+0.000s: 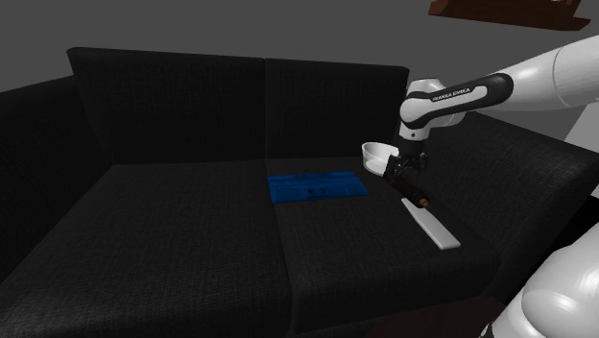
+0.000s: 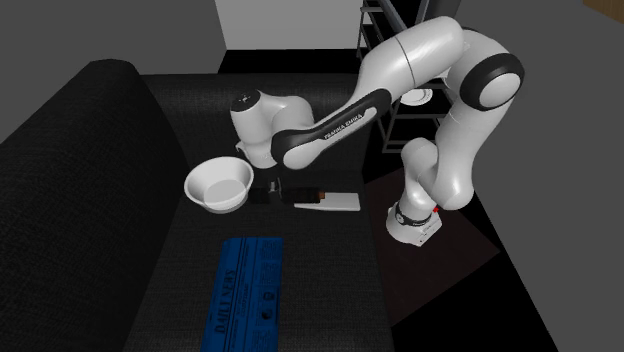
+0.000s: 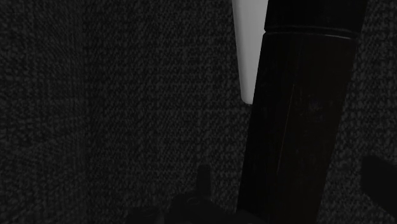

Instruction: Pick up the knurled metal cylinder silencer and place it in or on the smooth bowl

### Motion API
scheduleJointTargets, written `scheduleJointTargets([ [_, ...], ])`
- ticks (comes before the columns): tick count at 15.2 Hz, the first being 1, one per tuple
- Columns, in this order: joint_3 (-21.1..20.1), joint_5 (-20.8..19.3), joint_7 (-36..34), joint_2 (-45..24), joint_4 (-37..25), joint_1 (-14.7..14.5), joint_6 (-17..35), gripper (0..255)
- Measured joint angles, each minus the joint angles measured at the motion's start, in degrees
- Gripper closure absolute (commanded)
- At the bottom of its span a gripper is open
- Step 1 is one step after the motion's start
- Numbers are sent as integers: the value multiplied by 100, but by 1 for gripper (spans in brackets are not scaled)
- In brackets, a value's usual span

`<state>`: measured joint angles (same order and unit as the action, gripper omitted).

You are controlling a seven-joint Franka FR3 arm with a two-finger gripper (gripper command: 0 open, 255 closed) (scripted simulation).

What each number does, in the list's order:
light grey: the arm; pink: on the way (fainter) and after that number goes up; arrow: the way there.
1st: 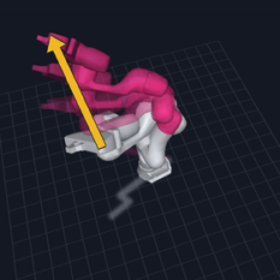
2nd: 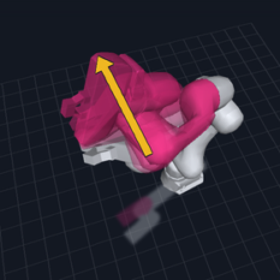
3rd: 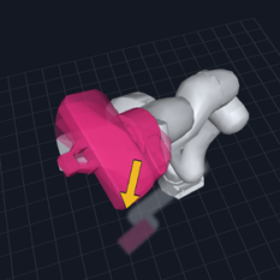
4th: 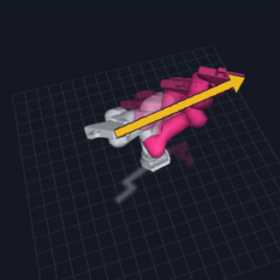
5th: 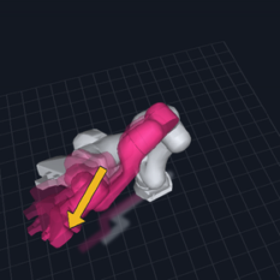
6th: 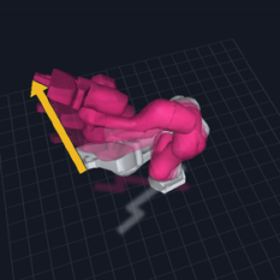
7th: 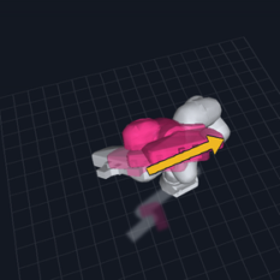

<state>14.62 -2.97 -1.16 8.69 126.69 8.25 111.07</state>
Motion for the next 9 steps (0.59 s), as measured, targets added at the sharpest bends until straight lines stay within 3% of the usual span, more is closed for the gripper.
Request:
scheduleJointTargets([
  [9,5,13,-3,-73,199,-2,272,0],
])
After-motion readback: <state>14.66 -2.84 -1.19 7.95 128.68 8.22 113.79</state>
